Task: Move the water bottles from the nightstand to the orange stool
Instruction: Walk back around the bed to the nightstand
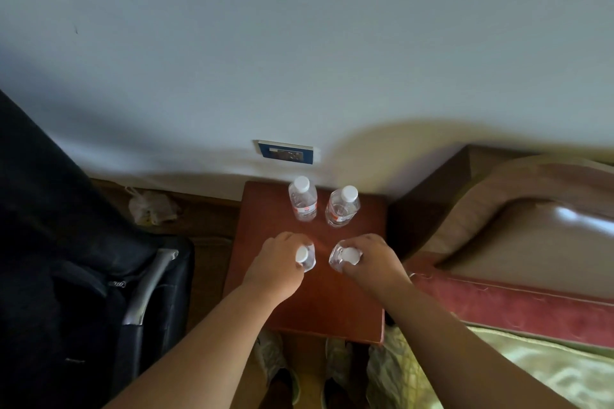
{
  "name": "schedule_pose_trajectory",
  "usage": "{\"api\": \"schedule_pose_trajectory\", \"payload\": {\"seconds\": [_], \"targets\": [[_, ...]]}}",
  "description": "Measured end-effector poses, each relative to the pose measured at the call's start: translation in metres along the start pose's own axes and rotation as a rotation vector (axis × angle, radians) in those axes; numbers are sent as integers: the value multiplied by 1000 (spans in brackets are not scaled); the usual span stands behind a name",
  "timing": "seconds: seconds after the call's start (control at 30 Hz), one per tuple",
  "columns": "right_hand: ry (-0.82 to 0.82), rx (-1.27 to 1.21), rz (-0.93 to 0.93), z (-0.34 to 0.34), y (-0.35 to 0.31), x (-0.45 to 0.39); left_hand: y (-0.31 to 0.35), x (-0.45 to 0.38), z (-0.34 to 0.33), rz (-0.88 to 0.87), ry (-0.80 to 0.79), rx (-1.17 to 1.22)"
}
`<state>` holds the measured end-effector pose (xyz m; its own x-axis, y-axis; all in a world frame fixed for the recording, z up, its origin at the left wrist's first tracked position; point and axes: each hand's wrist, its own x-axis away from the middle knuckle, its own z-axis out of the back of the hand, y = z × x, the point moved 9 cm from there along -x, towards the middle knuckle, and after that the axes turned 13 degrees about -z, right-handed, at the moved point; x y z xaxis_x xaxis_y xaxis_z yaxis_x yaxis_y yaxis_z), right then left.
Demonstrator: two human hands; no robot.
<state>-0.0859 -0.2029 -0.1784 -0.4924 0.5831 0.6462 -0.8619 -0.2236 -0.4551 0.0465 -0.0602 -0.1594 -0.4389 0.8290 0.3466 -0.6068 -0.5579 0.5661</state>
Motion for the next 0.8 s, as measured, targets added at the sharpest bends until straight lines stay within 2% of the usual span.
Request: {"api": "schedule_pose_trajectory", "payload": {"seconds": [0.17, 0.4, 0.57, 0.7, 0.8], "targets": [[41, -98, -59, -1, 10, 1, -2, -1, -5, 14, 21, 9], [74, -210, -82, -16, 32, -1, -12, 1, -11, 103, 131, 201], [6, -132, -188, -38, 52, -14, -17, -3, -22, 125, 98, 269], [-1, -121, -187, -45, 46, -22, -9, -6, -32, 80, -93, 251], [6, -113, -169, -45, 36, -25, -11, -11, -26, 98, -50, 246]]}}
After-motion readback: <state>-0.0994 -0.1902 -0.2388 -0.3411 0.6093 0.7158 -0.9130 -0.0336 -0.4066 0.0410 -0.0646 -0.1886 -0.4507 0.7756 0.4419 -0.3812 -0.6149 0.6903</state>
